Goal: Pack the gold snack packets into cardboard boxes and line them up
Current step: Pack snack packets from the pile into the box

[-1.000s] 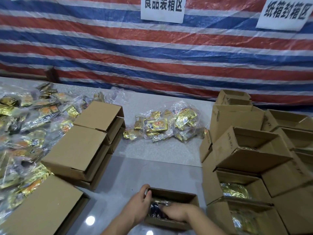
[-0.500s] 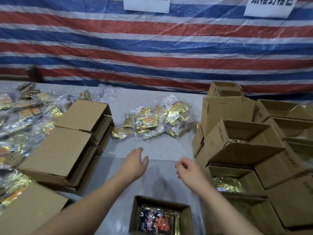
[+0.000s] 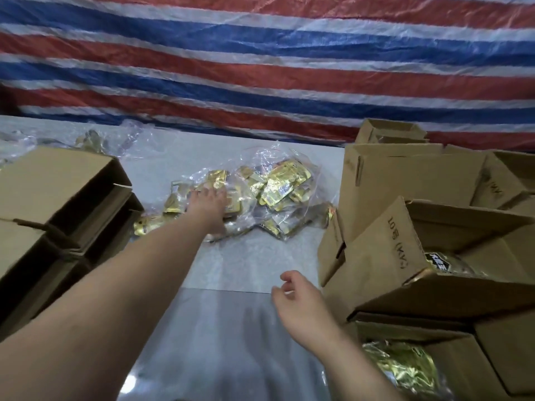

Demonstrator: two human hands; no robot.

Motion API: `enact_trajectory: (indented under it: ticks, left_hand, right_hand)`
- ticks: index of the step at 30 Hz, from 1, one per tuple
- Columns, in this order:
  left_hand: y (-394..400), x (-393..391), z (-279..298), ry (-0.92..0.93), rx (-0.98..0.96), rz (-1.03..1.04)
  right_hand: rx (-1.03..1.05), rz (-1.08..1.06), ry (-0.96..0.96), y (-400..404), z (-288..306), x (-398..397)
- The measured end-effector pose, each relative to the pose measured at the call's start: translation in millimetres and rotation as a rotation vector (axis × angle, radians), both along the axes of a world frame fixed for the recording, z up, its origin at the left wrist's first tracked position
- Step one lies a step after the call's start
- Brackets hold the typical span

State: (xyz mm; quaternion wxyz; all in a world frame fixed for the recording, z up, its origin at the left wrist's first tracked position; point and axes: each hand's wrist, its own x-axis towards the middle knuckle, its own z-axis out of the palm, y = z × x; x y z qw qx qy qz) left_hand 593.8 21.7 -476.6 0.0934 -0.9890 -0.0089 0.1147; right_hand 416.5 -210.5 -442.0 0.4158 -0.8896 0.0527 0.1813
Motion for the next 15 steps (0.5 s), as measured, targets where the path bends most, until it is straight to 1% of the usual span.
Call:
enact_trajectory:
  ticks: [3, 8, 10, 12, 13, 15]
  left_hand:
    - [1.0, 0.7, -19.2, -0.027, 0.022, -0.007]
    - [1.9, -16.7, -10.3, 0.001, -0.089, 0.052]
    - [0.1, -30.7, 6.6, -0.011, -0.234, 0.11]
    - [-5.0, -47.6, 33.0, -0.048, -0.478, 0.189]
    - [-8.9, -57.4, 48.8, -0.071, -0.58, 0.197]
    - [-16.4, -79.6, 82.1, -0.11, -0.714, 0.145]
  right_hand:
    - [-0.006, 0.037, -0.008, -2.0, -0.5, 3.0]
    - [0.008, 0.032, 0.014, -2.2, 9.8, -1.2]
    - [0.044, 0.003, 0.023, -0.5, 17.7, -5.0]
    - [0.112, -0.051, 0.02, 2.1, 29.8, -8.2]
    - [0.156, -0.082, 0.02, 4.2, 37.9, -9.5]
    - [0.27, -0.151, 0.024, 10.9, 59.3, -11.9]
